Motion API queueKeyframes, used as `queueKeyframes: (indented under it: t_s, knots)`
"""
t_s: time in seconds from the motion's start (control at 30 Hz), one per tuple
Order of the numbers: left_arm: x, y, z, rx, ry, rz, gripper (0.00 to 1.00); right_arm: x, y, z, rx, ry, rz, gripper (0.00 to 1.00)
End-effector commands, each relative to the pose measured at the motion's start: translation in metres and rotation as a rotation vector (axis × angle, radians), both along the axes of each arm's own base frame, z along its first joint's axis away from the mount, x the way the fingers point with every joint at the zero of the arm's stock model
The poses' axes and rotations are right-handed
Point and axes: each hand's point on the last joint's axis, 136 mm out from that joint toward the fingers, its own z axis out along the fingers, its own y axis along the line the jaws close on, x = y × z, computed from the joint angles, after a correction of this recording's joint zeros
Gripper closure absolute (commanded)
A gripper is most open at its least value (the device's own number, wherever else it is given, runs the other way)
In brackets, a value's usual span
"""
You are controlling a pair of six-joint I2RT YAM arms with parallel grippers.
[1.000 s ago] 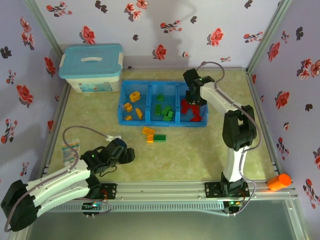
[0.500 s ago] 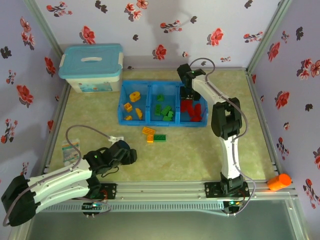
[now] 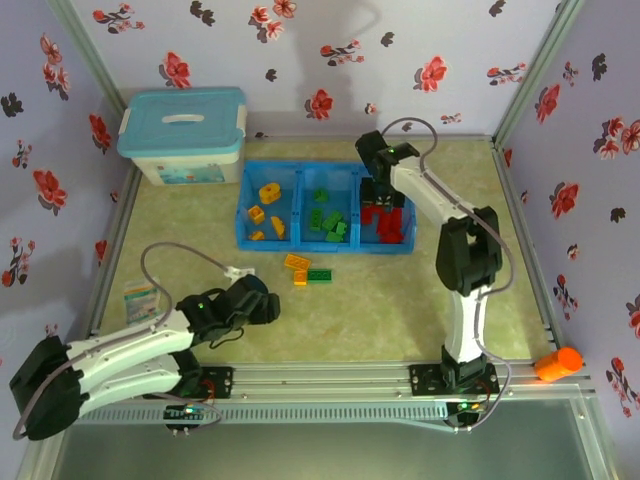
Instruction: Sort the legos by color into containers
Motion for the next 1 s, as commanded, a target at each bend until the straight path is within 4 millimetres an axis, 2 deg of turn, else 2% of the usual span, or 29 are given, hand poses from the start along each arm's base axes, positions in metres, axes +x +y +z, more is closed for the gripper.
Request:
queueKeyframes:
  t_s: [0.0,0.23,0.47,0.6,0.7,0.97]
  knots:
    - [0.018,-0.022,0.020,0.003,-0.058,-0.043,0.25,-0.013,0.001,0.018,0.052,-0.073,-0.025,0.38]
    - [0.047,-0.049,0.012,0.012,-0.004,-0.069,0.25,-0.053,-0.006,0.023,0.118,-0.124,-0.034,0.38]
    - [0.076,-0.060,-0.002,-0.013,0.054,-0.048,0.36,-0.084,-0.019,0.014,0.138,-0.139,-0.051,0.39]
    - [0.087,-0.065,-0.005,-0.012,0.074,-0.055,0.42,-0.093,-0.024,0.008,0.141,-0.137,-0.060,0.39]
    - [0.091,-0.068,-0.007,-0.010,0.082,-0.060,0.42,-0.096,-0.026,0.005,0.147,-0.136,-0.064,0.40]
    - [0.088,-0.068,-0.026,0.006,0.128,-0.055,0.45,-0.100,-0.026,0.001,0.159,-0.133,-0.071,0.41]
